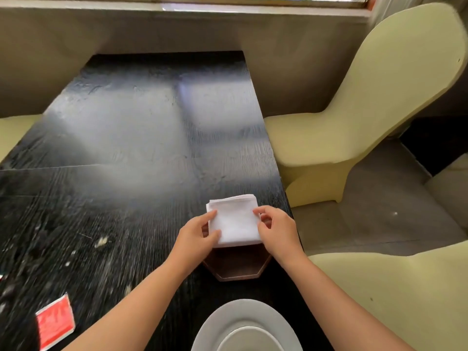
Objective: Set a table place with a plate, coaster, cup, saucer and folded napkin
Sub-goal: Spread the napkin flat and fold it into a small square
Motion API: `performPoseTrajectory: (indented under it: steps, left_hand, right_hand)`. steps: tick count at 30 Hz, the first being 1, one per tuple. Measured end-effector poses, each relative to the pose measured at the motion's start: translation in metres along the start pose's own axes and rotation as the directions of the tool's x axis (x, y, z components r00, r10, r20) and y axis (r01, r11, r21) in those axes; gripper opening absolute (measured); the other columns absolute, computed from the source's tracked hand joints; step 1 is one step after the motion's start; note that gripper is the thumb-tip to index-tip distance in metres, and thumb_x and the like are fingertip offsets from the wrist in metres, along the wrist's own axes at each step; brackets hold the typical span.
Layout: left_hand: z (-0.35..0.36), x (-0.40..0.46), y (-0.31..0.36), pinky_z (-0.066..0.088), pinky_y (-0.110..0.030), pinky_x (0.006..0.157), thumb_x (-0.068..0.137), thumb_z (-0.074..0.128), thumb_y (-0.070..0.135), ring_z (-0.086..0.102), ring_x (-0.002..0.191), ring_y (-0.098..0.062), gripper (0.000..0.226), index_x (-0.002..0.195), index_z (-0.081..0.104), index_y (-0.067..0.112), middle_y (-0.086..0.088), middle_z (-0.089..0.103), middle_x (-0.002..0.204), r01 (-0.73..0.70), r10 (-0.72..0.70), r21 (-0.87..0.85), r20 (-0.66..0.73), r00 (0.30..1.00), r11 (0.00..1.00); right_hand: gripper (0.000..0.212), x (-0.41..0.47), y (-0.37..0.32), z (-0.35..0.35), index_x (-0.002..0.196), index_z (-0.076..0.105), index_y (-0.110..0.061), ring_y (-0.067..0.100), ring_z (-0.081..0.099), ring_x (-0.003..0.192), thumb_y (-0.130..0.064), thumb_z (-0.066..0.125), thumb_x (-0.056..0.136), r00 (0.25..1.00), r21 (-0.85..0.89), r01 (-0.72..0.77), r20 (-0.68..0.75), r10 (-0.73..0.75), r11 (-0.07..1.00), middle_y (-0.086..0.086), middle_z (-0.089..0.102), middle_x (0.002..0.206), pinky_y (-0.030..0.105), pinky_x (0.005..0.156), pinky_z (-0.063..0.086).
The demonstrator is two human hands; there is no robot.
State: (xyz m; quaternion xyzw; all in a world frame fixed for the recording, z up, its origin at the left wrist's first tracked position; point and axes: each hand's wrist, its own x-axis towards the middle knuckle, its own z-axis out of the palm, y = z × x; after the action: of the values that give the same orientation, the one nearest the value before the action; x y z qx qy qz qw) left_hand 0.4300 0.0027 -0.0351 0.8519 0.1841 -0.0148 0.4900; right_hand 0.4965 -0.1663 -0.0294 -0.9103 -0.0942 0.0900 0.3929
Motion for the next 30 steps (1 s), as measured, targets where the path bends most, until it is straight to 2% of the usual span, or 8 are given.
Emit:
performPoseTrajectory:
  steps: [4, 9, 14, 18, 21, 24, 27, 30]
  left_hand:
    - [0.01, 0.007, -0.007, 0.03, -0.016, 0.096, 0.085, 0.063, 0.012, 0.048, 0.119, -0.018, 0.058, 0.139, 0.042, 0.012, -0.006, 0.053, 0.128, -0.114, 0.114, 0.177, 0.01, 0.993, 0.978]
    - [0.02, 0.008, -0.011, 0.021, -0.007, 0.09, 0.086, 0.062, 0.01, 0.044, 0.119, -0.017, 0.059, 0.14, 0.038, 0.008, -0.008, 0.051, 0.126, -0.164, 0.174, 0.216, -0.026, 0.984, 0.962]
    - [0.02, 0.003, -0.016, 0.03, -0.013, 0.093, 0.083, 0.063, 0.003, 0.046, 0.11, -0.015, 0.061, 0.139, 0.04, 0.005, -0.01, 0.052, 0.119, -0.222, 0.245, 0.197, -0.103, 0.964, 0.955]
    - [0.022, 0.003, -0.019, 0.024, -0.01, 0.092, 0.085, 0.061, 0.004, 0.045, 0.113, -0.02, 0.06, 0.14, 0.038, 0.004, -0.013, 0.05, 0.12, -0.203, 0.229, 0.238, -0.086, 0.97, 0.95]
    - [0.026, 0.003, -0.019, 0.028, -0.025, 0.102, 0.087, 0.059, 0.015, 0.036, 0.125, -0.025, 0.061, 0.142, 0.035, 0.011, -0.012, 0.04, 0.134, -0.171, 0.228, 0.379, -0.11, 0.967, 0.909]
    - [0.026, 0.001, -0.022, 0.02, -0.039, 0.111, 0.092, 0.049, 0.033, -0.001, 0.146, -0.019, 0.071, 0.149, 0.007, 0.028, -0.004, 0.001, 0.158, -0.179, 0.259, 0.559, -0.065, 0.964, 0.809]
    - [0.024, 0.003, -0.031, -0.005, -0.043, 0.116, 0.096, 0.028, 0.046, -0.032, 0.137, -0.009, 0.067, 0.136, -0.026, 0.039, 0.008, -0.035, 0.149, -0.242, 0.241, 0.704, 0.104, 0.965, 0.667]
    - [0.022, 0.009, -0.036, -0.012, -0.047, 0.114, 0.096, 0.019, 0.049, -0.034, 0.134, -0.008, 0.063, 0.133, -0.03, 0.038, 0.009, -0.036, 0.148, -0.232, 0.172, 0.762, 0.159, 0.972, 0.605]
  right_hand:
    - [0.035, 0.005, 0.011, 0.005, 0.113, 0.065, -0.013, 0.023, 0.059, 0.086, 0.001, 0.05, 0.085, 0.999, -0.076, 0.046, -0.009, -0.047, 0.996, 0.011, 0.062, 0.097, 0.023, 0.079, 0.042]
    - [0.035, 0.009, 0.016, 0.009, 0.116, 0.062, -0.01, 0.026, 0.058, 0.093, 0.001, 0.049, 0.086, 0.994, -0.14, 0.107, -0.011, -0.11, 0.984, 0.012, 0.06, 0.102, 0.025, 0.083, 0.04]
    - [0.031, 0.005, 0.014, 0.011, 0.112, 0.065, -0.005, 0.025, 0.058, 0.086, 0.004, 0.053, 0.085, 0.968, -0.126, 0.232, -0.07, -0.242, 0.964, 0.012, 0.062, 0.092, 0.023, 0.076, 0.04]
    - [0.032, 0.008, 0.018, 0.014, 0.113, 0.065, -0.005, 0.026, 0.059, 0.089, 0.004, 0.052, 0.085, 0.969, -0.14, 0.238, -0.037, -0.245, 0.961, 0.013, 0.062, 0.096, 0.025, 0.079, 0.041]
    - [0.031, 0.007, 0.018, 0.017, 0.112, 0.065, -0.005, 0.029, 0.058, 0.092, 0.002, 0.054, 0.084, 0.972, -0.216, 0.229, -0.003, -0.236, 0.949, 0.013, 0.059, 0.101, 0.033, 0.079, 0.046]
    - [0.034, 0.005, 0.02, 0.015, 0.111, 0.066, -0.007, 0.037, 0.057, 0.111, -0.005, 0.067, 0.076, 0.924, -0.408, 0.34, -0.021, -0.381, 0.847, 0.017, 0.061, 0.121, 0.046, 0.085, 0.052]
    - [0.053, 0.008, 0.029, 0.014, 0.143, 0.034, -0.02, 0.025, 0.012, 0.145, -0.031, 0.047, 0.093, 0.89, -0.54, 0.452, 0.228, -0.394, 0.71, 0.004, 0.018, 0.157, 0.049, 0.115, 0.016]
    - [0.059, 0.016, 0.038, 0.016, 0.149, 0.003, -0.023, 0.013, -0.011, 0.145, -0.041, 0.026, 0.098, 0.885, -0.593, 0.464, 0.348, -0.309, 0.658, -0.006, -0.007, 0.159, 0.044, 0.116, -0.005]
